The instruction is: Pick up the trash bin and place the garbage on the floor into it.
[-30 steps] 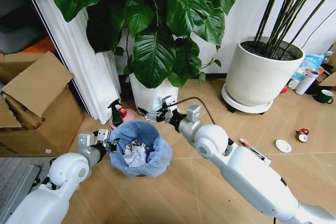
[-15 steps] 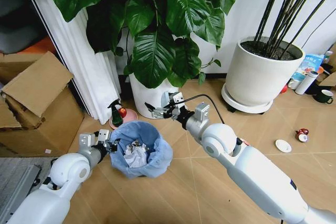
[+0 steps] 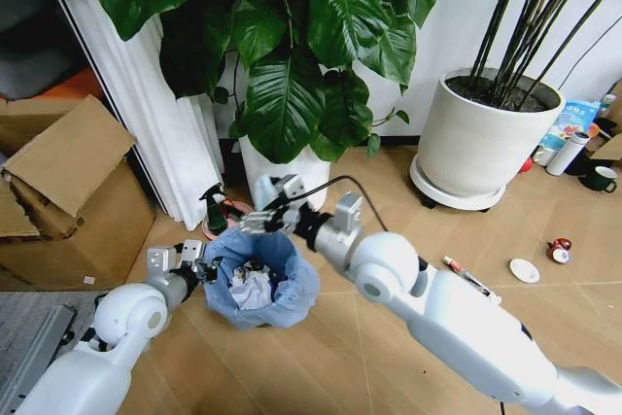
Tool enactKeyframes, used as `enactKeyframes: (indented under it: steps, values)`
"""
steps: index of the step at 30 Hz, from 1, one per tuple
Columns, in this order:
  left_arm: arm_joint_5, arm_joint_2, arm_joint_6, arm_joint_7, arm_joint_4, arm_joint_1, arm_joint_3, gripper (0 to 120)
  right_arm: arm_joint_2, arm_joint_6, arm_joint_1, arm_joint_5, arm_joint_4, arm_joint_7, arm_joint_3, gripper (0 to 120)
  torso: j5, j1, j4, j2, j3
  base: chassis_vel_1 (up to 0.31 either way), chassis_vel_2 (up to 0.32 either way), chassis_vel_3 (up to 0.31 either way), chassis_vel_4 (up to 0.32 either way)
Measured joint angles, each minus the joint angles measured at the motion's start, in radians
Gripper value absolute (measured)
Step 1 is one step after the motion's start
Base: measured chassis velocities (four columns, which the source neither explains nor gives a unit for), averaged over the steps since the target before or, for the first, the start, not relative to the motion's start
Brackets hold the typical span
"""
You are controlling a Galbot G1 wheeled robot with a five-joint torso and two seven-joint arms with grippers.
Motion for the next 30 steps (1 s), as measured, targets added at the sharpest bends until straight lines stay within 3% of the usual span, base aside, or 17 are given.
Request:
enactKeyframes:
  steps: [5, 13, 30]
  values:
    - [0.0, 0.001, 0.0, 0.0, 0.0, -0.002, -0.001, 0, -0.002, 0.0, -0.034, 0.001, -0.019, 0.005, -0.006, 100, 0.0001, 0.0, 0.0, 0.0, 0.0, 0.0, 0.0, 0.0, 0.0]
    - [-0.001, 0.005, -0.001, 0.0, 0.003, -0.005, -0.003, 0, -0.07, -0.005, -0.16, 0.001, -0.044, 0.029, 0.051, 100, 0.0003, 0.0, -0.0004, 0.0, 0.0, 0.0, 0.0, 0.0, 0.0]
    - [0.0, 0.005, -0.003, 0.005, -0.004, 0.002, -0.007, 0, -0.132, -0.015, -0.165, 0.016, -0.023, 0.034, 0.15, 100, 0.0002, 0.0, -0.0001, 0.0, 0.0, 0.0, 0.0, 0.0, 0.0]
